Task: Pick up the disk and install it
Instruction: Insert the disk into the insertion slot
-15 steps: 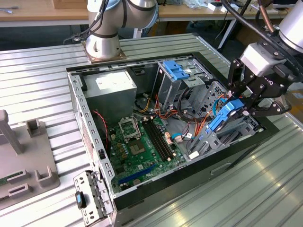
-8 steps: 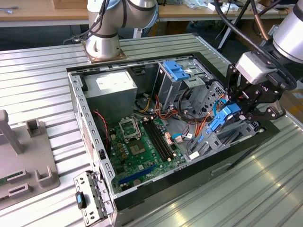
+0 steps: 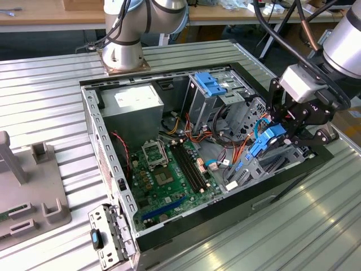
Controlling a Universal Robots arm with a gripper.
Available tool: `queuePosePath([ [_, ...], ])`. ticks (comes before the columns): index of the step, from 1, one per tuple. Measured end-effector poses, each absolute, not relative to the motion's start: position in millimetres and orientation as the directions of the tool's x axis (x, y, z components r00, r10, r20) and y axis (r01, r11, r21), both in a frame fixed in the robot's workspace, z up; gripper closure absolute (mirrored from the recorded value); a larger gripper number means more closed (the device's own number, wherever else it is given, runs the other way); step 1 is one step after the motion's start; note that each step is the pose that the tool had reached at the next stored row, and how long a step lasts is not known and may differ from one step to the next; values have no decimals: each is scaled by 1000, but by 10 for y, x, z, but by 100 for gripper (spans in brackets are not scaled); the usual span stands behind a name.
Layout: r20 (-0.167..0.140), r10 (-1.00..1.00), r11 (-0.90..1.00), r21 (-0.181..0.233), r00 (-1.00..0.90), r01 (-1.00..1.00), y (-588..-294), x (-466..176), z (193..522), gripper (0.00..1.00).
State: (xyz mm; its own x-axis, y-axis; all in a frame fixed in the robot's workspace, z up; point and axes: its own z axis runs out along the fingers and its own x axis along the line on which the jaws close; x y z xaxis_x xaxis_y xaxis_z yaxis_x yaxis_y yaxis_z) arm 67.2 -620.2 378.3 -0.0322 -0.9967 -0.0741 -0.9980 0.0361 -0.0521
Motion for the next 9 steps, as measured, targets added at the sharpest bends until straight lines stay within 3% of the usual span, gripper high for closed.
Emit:
queuePosePath([
  [4,-76,-997,36,-52,-32,-998,-6204,673,3768,62],
  [6,-74,-997,36,-52,-32,-998,-6202,672,3783,50],
  [9,-74,-997,36,-52,-32,-998,-6202,672,3781,50],
])
